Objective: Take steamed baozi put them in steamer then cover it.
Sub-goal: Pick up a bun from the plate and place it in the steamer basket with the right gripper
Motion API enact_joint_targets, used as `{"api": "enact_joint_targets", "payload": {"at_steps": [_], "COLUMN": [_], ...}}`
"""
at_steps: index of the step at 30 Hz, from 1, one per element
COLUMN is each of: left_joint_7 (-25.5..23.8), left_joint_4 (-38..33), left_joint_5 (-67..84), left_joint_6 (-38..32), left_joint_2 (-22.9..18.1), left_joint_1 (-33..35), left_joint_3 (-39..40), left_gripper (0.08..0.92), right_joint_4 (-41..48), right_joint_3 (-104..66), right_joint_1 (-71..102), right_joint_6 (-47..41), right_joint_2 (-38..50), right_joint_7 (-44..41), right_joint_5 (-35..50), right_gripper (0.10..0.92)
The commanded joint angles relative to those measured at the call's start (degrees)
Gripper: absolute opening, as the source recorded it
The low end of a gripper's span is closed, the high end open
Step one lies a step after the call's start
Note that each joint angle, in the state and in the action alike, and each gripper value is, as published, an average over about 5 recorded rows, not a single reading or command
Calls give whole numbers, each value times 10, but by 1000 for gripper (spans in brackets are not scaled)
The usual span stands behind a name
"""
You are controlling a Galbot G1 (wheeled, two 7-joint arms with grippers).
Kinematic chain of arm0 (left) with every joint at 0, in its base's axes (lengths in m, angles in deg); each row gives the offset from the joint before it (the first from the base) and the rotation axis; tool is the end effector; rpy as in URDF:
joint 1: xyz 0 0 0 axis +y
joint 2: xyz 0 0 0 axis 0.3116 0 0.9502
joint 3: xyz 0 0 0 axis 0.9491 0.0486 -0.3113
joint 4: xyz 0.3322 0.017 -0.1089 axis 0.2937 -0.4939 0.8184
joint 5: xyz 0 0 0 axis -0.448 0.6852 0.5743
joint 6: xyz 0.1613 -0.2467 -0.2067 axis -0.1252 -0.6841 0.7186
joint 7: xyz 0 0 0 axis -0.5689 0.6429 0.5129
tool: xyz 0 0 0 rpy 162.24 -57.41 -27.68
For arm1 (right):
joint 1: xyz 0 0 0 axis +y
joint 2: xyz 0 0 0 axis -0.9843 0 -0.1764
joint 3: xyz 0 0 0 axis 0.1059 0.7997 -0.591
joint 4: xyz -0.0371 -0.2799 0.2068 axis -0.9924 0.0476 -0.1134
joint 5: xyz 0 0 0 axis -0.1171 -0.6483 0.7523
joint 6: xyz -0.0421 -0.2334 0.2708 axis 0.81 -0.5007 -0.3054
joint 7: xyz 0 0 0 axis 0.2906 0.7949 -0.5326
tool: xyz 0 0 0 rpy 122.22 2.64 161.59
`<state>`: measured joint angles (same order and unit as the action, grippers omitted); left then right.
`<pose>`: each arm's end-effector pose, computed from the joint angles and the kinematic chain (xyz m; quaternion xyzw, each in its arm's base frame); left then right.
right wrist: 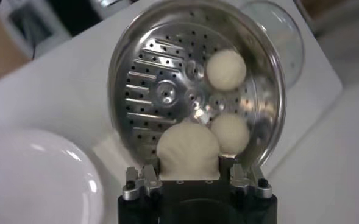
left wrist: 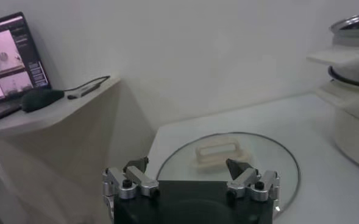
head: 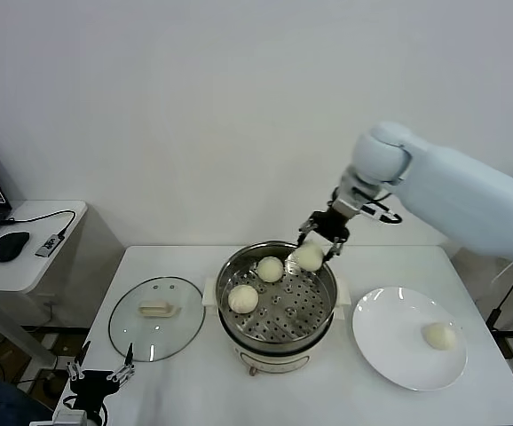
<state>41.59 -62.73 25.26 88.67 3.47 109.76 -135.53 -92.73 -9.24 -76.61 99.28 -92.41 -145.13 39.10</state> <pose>0.1363 0.1064 -0.3227 0.0572 -0.9799 -0.1268 0.1431 0.5408 0.0577 -0.0015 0.6979 -0.1990 0.6879 0.0128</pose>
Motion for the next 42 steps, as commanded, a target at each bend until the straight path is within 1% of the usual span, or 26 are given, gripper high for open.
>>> {"api": "enact_joint_targets", "payload": {"at_steps": [1,6,11,21,31,42], "left_joint_7": [0,0,0,-2,-2,-2], "left_joint_4": [-6,-8,-5,0,8,9], "left_joint_5": [2,5,9,11,11,11], "left_joint_6": [0,0,1,2,2,2], "left_joint_2": [-6,-7,-5,-3,-1,-2], "left_joint_1": [-1,1,-1,-6,-12,-12], "left_joint_3": [-1,-3,-6,-6,-5,-3], "left_gripper": [823,823,823,823,823,823], "right_joint_4": [-13,-15,-30,-37,-86,-91], "right_joint_3": [41,34,36,34,53,54], "right_joint_1": [-4,19,39,59,67,80], "right_joint_6": [127,156,168,153,133,130], "right_joint_2": [-86,-109,-114,-122,-95,-90], "right_joint_7": [3,2,2,-1,-11,-15], "right_joint_5": [-72,-127,-149,-139,-122,-125], "right_gripper": [585,585,585,585,585,586]}}
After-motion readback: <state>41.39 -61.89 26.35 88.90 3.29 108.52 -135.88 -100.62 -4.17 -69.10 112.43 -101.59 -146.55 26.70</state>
